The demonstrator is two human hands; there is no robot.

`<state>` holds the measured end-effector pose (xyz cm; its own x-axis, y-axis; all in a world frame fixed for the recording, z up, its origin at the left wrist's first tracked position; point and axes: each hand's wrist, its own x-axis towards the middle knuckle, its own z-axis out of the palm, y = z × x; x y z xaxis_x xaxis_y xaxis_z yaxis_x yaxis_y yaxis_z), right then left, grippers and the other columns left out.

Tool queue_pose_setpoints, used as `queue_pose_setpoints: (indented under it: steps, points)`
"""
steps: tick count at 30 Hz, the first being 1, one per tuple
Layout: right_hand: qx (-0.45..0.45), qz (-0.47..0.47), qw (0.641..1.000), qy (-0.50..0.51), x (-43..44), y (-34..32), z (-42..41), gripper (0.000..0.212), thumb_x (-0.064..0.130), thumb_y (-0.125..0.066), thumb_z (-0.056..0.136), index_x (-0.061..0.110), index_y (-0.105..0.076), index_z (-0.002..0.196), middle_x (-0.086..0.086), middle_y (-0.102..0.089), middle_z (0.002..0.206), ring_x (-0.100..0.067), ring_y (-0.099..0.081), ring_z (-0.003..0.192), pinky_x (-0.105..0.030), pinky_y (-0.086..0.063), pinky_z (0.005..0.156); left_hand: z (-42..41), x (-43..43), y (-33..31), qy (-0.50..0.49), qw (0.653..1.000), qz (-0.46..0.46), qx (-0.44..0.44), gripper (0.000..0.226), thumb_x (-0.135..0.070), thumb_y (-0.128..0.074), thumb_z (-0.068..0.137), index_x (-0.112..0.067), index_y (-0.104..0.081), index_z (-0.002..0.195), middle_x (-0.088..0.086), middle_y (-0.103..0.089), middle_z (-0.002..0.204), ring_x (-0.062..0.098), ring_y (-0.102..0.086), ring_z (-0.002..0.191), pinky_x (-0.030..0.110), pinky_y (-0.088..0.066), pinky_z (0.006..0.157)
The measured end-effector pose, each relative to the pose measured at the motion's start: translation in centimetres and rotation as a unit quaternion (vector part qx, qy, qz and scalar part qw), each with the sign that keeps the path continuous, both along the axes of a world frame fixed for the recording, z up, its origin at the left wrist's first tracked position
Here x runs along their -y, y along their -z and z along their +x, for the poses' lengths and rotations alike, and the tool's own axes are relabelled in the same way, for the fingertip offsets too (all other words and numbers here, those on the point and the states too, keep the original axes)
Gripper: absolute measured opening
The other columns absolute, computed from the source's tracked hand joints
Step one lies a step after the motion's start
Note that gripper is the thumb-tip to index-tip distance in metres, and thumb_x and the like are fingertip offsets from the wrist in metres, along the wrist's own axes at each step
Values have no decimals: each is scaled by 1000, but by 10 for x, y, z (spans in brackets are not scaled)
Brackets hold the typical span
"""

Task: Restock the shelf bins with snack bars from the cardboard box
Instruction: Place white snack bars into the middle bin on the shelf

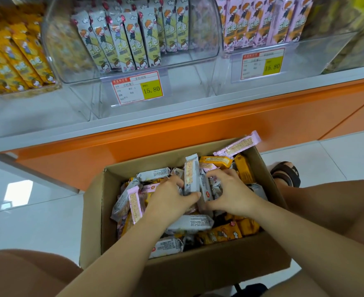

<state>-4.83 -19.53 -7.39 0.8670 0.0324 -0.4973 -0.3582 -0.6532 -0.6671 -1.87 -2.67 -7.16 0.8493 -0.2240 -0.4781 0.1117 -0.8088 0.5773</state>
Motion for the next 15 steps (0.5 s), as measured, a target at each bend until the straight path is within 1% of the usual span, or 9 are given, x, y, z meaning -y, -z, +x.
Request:
queue_pose_setpoints:
  steps: [2, 5, 7, 9, 10, 11, 13, 14, 15]
  points:
    - [22, 19, 999, 20, -2, 1, -1, 68, 20, -79, 72, 29, -44, 130, -3, -29, 127, -18, -36, 115, -24, -33, 94, -3, 4, 0, 8, 1000, -19, 1, 32, -48, -66, 82, -23, -50, 95, -3, -51, 81, 7, -45, 60, 24, -28, 47]
    - [53, 32, 997, 56, -5, 2, -4, 63, 15, -76, 74, 28, -47, 128, -2, -34, 123, -15, -40, 114, -18, -31, 89, -4, 8, 0, -14, 997, -63, -30, 26, -45, -63, 86, -25, -51, 98, -11, -54, 84, 1, -51, 71, 18, -36, 53]
    - [47, 24, 997, 55, -5, 3, -5, 69, 17, -78, 73, 29, -45, 133, 1, -33, 123, -17, -41, 119, -20, -33, 90, -1, 7, 0, -45, 992, -100, -68, 27, -45, -63, 87, -23, -56, 101, -9, -59, 87, 4, -56, 75, 22, -43, 59]
    - [20, 10, 999, 36, -3, 4, -6, 86, 25, -83, 70, 30, -36, 141, 1, -31, 133, -19, -36, 126, -28, -34, 101, 1, 5, 0, -64, 986, -126, -92, 28, -46, -63, 86, -23, -60, 102, -9, -62, 91, 4, -58, 79, 22, -45, 63]
    - [9, 10, 1000, 29, -3, 3, -5, 94, 28, -84, 68, 30, -30, 144, 1, -27, 140, -20, -34, 129, -32, -32, 106, 1, 5, 1, -68, 984, -137, -96, 28, -45, -64, 86, -23, -60, 103, -9, -63, 95, 4, -58, 82, 22, -47, 67]
    - [4, 19, 999, 26, -4, 3, -5, 99, 27, -85, 68, 30, -24, 146, 3, -24, 144, -20, -32, 132, -33, -30, 107, 0, 5, 2, -68, 983, -144, -92, 27, -45, -64, 86, -24, -60, 103, -11, -63, 96, 2, -58, 84, 21, -49, 71]
    - [19, 54, 998, 31, -9, 4, -5, 100, 19, -82, 70, 32, -19, 147, 4, -21, 146, -19, -29, 133, -27, -28, 103, -4, 8, 0, -65, 983, -152, -75, 26, -42, -64, 87, -27, -58, 108, -19, -58, 94, -4, -55, 82, 12, -45, 67]
    - [32, 68, 997, 36, -13, 5, -7, 99, 14, -81, 71, 31, -19, 146, 4, -21, 145, -18, -28, 133, -24, -26, 99, -5, 9, 2, -69, 982, -162, -68, 31, -40, -64, 88, -28, -55, 115, -22, -56, 96, -5, -54, 83, 12, -45, 68]
    - [43, 76, 995, 47, -16, 8, -9, 97, 12, -79, 71, 30, -20, 146, 3, -21, 143, -17, -27, 133, -21, -24, 96, -6, 9, 2, -79, 979, -179, -63, 38, -38, -65, 88, -29, -51, 122, -22, -54, 101, -3, -55, 87, 15, -48, 75]
